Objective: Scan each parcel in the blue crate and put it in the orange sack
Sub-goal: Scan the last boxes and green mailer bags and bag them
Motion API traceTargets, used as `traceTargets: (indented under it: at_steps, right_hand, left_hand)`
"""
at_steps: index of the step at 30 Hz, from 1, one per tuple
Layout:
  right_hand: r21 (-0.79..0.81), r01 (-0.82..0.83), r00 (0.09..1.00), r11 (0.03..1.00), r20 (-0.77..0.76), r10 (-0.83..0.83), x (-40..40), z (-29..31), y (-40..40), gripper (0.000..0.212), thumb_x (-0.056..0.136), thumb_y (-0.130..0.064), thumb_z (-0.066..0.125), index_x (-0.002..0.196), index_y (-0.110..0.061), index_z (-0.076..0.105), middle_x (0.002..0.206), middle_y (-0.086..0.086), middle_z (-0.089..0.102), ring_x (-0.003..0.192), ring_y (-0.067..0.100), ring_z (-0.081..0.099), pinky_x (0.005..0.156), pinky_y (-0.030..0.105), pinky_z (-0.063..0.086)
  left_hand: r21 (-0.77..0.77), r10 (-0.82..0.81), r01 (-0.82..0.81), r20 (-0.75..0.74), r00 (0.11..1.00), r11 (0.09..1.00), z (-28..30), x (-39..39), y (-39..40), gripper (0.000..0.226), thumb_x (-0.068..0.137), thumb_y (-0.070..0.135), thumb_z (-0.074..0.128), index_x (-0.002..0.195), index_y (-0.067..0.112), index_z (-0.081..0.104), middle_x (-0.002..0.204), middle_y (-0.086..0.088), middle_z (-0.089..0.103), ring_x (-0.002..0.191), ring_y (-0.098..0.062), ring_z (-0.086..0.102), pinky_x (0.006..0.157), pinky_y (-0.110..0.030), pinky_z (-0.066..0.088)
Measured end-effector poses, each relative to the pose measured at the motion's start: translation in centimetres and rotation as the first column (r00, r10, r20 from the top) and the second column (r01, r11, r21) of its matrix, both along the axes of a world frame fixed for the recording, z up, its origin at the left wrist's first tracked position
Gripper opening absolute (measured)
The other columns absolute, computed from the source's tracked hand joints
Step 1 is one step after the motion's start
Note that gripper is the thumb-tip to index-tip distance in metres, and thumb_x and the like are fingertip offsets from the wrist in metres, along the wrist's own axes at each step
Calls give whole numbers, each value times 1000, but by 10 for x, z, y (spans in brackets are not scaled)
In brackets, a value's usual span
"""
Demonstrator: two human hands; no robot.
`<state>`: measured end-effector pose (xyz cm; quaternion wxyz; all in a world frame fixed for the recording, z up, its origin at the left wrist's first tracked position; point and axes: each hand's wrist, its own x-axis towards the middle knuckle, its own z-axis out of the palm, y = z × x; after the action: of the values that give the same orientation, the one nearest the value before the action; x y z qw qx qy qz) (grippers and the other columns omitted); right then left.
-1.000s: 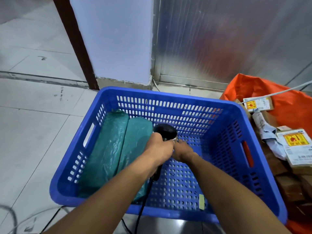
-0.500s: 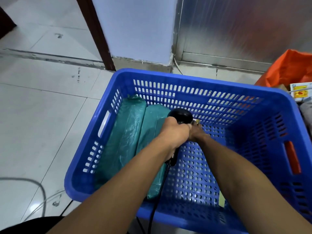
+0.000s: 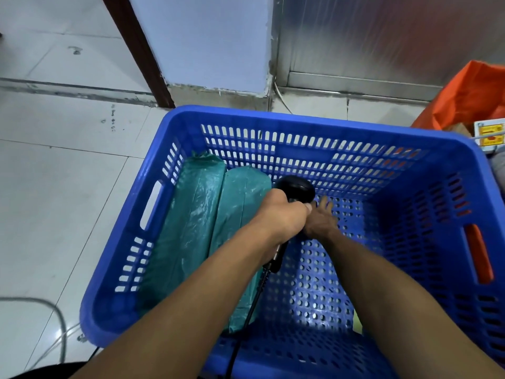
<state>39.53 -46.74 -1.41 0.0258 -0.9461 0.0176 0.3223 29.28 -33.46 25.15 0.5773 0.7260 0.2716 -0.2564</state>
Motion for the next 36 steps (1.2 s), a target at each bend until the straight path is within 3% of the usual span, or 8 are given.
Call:
traceTargets:
  at_steps: [3,7,11,15,19,26,31,36]
  right_hand:
    - [-4,-8,1000,1000,1,8,-8,0,-5,93,88,-32,73,157,-11,14,165,18,-6,153,39,-5,114,64,24]
    - [6,-1,1000,1000,-28,2,-16,8,-12,98,86,-26,77,156,-11,10,165,18,-4,152,42,-5,110,63,30]
    - [21,56,998,998,-37,-55,-28,17,-20,105,80,-24,83,155,-11,11,162,19,10,149,46,7,109,57,39]
    - [34,52,999,998,-7,-52,-45,34,-33,102,77,-26,85,151,-10,17,155,20,20,144,48,18,106,55,40]
    - [38,33,999,999,37,-34,-62,60,-46,99,77,-26,85,149,-9,19,151,17,24,140,45,27,98,50,46]
    - [67,0,984,998,179,-12,-86,127,-67,106,77,-23,85,153,-7,13,159,22,11,144,53,18,101,55,45]
    - [70,-39,962,997,274,18,-102,177,-81,102,80,-20,80,154,-8,11,160,23,10,143,51,22,98,53,46]
    - [70,-71,925,995,379,40,-122,215,-103,94,77,-25,82,146,-11,20,147,19,23,133,49,33,85,51,53]
  left_hand:
    - [0,-3,3,5,1000,1000,1,0,-2,11,100,18,57,100,12,48,92,-2,55,91,-19,53,77,-27,41]
    - [-10,21,-21,27,999,1000,0,0,-1,18,100,17,57,85,15,48,92,-4,56,84,-18,53,67,-27,41]
    - [-8,1,-1,69,998,1000,-1,-3,-4,10,97,18,59,98,9,56,96,-10,62,88,-22,57,76,-31,45]
    - [-3,-8,8,88,996,1000,2,-7,-9,26,95,21,62,116,9,53,108,-11,64,92,-23,58,90,-39,50]
    - [2,-24,24,131,991,1000,13,-14,-8,23,96,20,62,113,11,50,100,-8,62,82,-19,57,72,-31,47]
    - [59,-124,114,207,970,992,40,-36,-21,26,94,14,61,116,1,58,97,-11,62,79,-20,55,73,-31,45]
    - [135,-208,179,241,948,975,59,-63,-31,14,91,10,58,101,2,59,78,-9,57,67,-18,49,56,-28,34]
    - [158,-210,172,273,939,972,67,-84,-34,23,89,16,60,106,1,62,87,-13,61,76,-24,55,68,-30,41]
